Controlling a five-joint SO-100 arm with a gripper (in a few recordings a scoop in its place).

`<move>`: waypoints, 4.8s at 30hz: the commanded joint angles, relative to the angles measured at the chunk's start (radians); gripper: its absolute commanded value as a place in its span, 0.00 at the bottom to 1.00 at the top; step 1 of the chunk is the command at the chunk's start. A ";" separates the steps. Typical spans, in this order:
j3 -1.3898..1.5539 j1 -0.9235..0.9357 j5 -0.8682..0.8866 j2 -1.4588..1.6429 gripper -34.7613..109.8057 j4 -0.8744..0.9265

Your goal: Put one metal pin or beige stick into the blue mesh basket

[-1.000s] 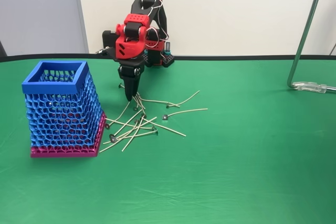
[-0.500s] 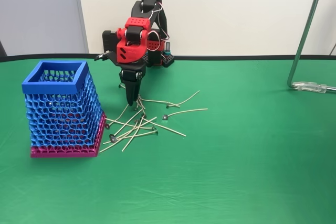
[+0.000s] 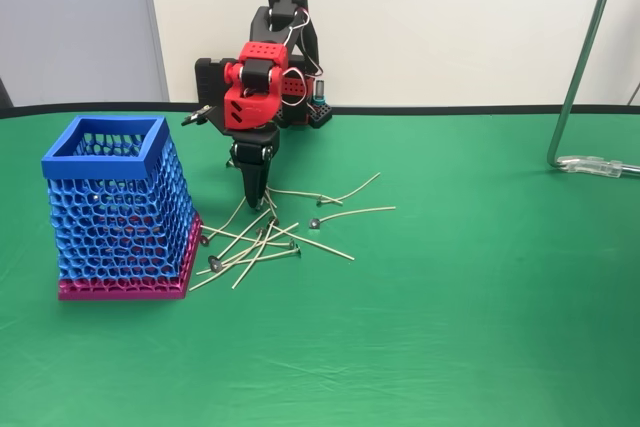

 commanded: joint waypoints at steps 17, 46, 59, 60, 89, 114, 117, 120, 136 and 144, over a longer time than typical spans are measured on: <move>-0.038 -0.003 -0.011 -0.017 0.35 -0.017; -0.057 0.020 -0.015 -0.032 0.32 -0.018; -0.066 0.018 -0.021 -0.049 0.32 -0.018; -0.067 0.018 -0.023 -0.049 0.32 -0.018; -0.058 0.011 -0.063 -0.055 0.27 -0.049; -0.021 0.035 -0.075 0.146 0.25 0.015; -0.017 0.037 -0.081 0.195 0.25 0.038; -0.015 0.038 -0.087 0.253 0.25 0.071; 0.052 0.135 -0.178 0.706 0.24 0.089; -0.147 0.278 -0.224 0.712 0.24 0.089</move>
